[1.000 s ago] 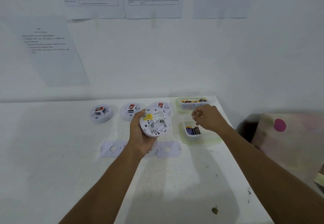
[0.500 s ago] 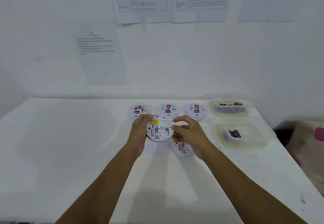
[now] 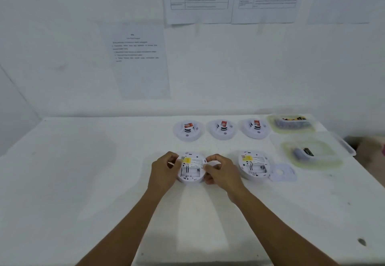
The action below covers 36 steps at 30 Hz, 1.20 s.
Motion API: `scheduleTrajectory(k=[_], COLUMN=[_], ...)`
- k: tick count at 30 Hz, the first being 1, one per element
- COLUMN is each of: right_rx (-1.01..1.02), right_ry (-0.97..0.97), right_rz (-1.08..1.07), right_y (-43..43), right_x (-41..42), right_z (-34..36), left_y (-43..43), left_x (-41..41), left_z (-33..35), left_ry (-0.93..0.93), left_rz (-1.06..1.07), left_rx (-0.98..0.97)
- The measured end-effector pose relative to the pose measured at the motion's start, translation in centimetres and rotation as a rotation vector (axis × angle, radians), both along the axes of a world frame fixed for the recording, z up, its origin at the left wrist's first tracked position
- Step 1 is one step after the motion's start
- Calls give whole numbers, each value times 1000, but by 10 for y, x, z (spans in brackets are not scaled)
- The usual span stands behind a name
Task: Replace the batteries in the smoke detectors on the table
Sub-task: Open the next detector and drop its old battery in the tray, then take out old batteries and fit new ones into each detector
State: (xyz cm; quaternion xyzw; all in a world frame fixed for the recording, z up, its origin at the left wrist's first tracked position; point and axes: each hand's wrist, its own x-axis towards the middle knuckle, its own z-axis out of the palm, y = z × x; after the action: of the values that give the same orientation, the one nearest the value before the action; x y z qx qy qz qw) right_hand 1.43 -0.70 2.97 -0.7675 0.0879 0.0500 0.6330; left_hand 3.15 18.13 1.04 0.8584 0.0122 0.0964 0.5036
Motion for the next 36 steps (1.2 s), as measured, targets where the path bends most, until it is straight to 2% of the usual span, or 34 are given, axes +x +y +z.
scheduleTrajectory(k=[7,12,17,24,28,33,34,36], right_rx=[-134,-330,-439,-423,-404,-396,-392,-387], right_ry=[-27,-140,-237,-242,-214,-202,-207,-232], right_rz=[-45,-79,-59,-33,36,103,107,106], right_y=[5,4,0,-11,-18,-21,-20,-18], right_x=[-5,1,19,53,65,79,82,88], right_z=[-4,-1,8,16,19,20,21,23], left_y=[4,7,1,-16,-24,-21,-20,-22], left_x=[3,17,50,116,143,163,162,155], left_z=[-9,-8,4,13,4,-6,-4,5], left_ry=[-34,-51,-81,-32,84,39,45,80], left_rz=[-39,-25,-35,-159,-202,-249,-242,-207], left_rx=[37,40,135,347,413,351,281,-16])
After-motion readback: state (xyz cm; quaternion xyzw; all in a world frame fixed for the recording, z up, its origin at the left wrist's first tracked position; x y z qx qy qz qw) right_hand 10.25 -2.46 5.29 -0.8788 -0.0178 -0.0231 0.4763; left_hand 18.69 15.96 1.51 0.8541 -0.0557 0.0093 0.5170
